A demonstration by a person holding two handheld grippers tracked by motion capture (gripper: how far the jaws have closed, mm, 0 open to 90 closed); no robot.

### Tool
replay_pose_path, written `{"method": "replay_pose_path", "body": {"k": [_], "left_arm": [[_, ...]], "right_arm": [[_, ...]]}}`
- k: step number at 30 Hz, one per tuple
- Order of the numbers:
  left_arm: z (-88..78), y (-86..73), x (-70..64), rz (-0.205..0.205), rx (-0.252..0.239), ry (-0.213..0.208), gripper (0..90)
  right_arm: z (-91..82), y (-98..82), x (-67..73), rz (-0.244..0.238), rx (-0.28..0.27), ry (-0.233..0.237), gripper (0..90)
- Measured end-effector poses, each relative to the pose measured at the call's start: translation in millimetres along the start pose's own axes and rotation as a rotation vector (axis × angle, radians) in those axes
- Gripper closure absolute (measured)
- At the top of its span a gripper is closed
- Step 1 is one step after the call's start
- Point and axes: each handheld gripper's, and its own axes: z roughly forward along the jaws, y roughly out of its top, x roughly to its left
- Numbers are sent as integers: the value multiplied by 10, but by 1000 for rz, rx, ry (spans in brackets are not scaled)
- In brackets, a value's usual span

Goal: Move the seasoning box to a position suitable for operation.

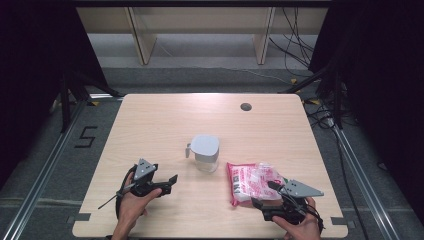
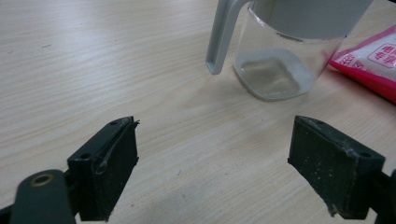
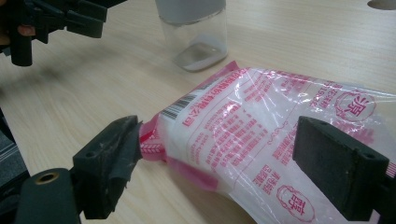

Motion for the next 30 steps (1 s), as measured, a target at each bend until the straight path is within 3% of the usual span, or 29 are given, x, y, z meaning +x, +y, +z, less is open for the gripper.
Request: {"method": "replay_pose_path", "body": {"k": [2, 6, 12, 16, 19, 21, 28, 29, 30], "left_arm": [[6, 0, -6, -4, -3, 8, 147], [16, 3, -11, 4, -2, 10, 147], [39, 13, 1, 22, 6, 15, 172], [86, 46, 13, 21, -13, 16, 212], [154, 88, 33, 24, -19, -18, 223], [184, 103, 39, 26, -27, -19, 237], [366, 170, 22, 43, -25, -33, 325], [401, 184, 18, 68, -22, -26, 351], [401, 184, 18, 68, -22, -26, 364]], "right_arm": [[-3, 2, 17, 24, -2, 21, 160], [1, 0, 3, -6, -4, 11, 160], [14, -3, 8, 19, 1, 10, 167], [15, -2, 10, 20, -1, 12, 168], [14, -4, 10, 21, -1, 10, 169], [15, -4, -2, 7, -9, 9, 169], [25, -8, -3, 31, 7, 34, 169], [23, -11, 17, 59, 13, 39, 169], [23, -11, 17, 59, 13, 39, 169]]}}
